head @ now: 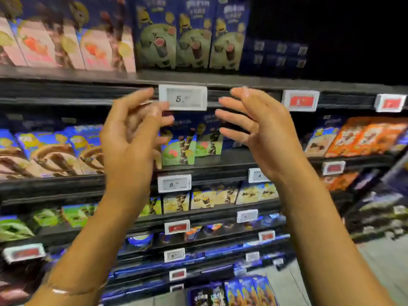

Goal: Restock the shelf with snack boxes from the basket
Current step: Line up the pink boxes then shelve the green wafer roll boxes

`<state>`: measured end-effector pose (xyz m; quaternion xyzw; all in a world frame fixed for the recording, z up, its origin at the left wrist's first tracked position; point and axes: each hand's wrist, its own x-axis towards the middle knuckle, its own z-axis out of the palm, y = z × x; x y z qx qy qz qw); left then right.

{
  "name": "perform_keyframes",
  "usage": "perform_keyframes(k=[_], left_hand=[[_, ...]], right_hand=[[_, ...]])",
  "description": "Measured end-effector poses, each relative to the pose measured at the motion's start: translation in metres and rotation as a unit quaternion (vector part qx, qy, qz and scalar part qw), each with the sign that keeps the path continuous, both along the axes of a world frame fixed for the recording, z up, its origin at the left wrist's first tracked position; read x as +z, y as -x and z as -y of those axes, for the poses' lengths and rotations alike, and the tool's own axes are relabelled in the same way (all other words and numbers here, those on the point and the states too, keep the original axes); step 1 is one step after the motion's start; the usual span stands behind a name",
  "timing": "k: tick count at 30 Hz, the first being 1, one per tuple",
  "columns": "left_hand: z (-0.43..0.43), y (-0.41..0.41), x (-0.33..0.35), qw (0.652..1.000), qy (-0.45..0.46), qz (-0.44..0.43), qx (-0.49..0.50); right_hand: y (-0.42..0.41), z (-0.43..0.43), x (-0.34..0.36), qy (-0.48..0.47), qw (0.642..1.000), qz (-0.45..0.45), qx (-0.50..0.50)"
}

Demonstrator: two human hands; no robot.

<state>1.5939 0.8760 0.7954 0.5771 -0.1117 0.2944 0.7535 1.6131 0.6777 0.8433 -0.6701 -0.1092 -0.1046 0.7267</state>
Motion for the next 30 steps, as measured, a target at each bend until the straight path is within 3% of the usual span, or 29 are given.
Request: perform_keyframes(k=[4, 8, 16, 19, 24, 27, 30], left_hand=[[0.024, 0.036, -0.097, 0.984, 0.054, -0.147, -0.083], [0.05, 0.075, -0.195, 0.938, 0.061, -0.328, -0.095], [0.118, 0.162, -0.391, 0.781, 0.093, -0.617, -0.014], [0.145, 0.192, -0.466, 0.731, 0.123, -0.671, 0.017], [0.165, 0.22, -0.579, 0.685, 0.166, -0.709, 0.035], [0.167, 0.222, -0.643, 0.677, 0.161, -0.717, 0.038], [0.162, 0.209, -0.712, 0.685, 0.159, -0.711, 0.027]], right_hand=[[0.036, 0.03, -0.088, 0.019, 0.99, -0.13, -0.045], [0.073, 0.076, -0.192, 0.057, 0.963, -0.249, -0.083], [0.147, 0.173, -0.406, 0.148, 0.876, -0.456, -0.061], [0.168, 0.198, -0.49, 0.19, 0.849, -0.493, -0.022], [0.18, 0.204, -0.631, 0.267, 0.805, -0.523, 0.081], [0.182, 0.199, -0.711, 0.297, 0.793, -0.517, 0.123], [0.18, 0.183, -0.793, 0.354, 0.8, -0.453, 0.173]])
